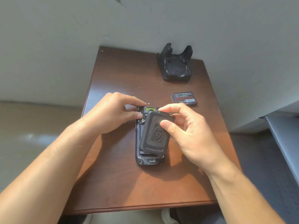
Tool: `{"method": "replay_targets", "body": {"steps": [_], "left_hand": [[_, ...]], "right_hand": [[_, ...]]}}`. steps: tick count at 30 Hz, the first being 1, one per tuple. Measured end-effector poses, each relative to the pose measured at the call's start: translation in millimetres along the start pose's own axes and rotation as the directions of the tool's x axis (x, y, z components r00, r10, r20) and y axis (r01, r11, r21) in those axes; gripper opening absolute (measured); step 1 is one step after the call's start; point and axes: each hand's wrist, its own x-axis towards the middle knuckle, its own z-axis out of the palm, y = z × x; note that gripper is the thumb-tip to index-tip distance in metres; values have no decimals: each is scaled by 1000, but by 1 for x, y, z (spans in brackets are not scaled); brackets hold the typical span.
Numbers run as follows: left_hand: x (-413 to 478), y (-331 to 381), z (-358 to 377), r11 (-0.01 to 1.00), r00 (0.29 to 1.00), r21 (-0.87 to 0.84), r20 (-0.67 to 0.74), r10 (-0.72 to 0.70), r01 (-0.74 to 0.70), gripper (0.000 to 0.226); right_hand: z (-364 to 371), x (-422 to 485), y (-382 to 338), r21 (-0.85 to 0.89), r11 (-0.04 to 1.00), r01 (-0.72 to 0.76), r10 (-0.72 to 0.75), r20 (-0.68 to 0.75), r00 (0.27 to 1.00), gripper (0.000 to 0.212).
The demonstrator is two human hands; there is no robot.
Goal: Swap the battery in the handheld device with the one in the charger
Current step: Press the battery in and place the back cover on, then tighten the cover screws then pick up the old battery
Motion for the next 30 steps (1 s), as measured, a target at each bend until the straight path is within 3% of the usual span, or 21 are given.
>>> {"method": "replay_targets", "body": {"steps": [13,24,30], "left_hand": [[-1,4,-2,1000,1000,8,1,4,-4,33],[0,4,-2,1000,1000,25,2,16,-16,32],[0,2,-1,1000,1000,23,-4,9,-9,31]], "right_hand": [[7,3,3,-328,941,88,-78,44,996,21],[12,-6,6,-351,928,127,-136,0,991,24],[10,-2,7,-474,865,165,-180,15,984,26]]}}
